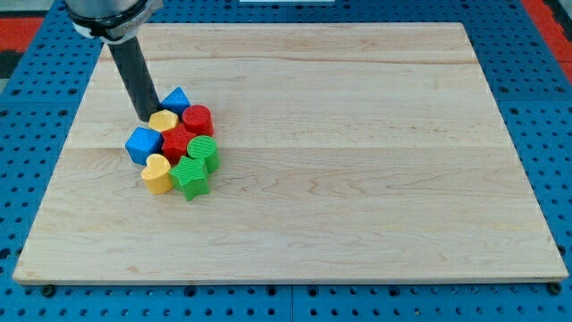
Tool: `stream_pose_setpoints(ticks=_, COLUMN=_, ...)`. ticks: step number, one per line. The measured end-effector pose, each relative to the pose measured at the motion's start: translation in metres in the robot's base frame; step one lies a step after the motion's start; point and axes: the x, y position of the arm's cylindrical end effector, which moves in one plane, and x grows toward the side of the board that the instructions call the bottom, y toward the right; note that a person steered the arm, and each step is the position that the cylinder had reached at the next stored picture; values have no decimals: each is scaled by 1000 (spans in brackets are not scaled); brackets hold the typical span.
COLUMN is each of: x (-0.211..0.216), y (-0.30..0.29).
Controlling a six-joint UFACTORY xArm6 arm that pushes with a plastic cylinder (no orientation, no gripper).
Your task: Move red circle close to the red star
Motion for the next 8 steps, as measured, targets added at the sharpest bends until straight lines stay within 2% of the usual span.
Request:
stream_pose_setpoints(ticks=1, x=-2, y=-19)
stream_pose_setpoints(ticks=2, x=-43, y=-22)
stream_pose_setpoints(ticks=3, x=-72, y=15)
stream_pose_setpoints(ticks=4, x=-66, y=64)
stream_pose_setpoints(ticks=5, x=-37, y=59)
stream_pose_setpoints(ticks=7, x=-13, y=50)
stream_pose_setpoints(ticks=8, x=-21, y=80)
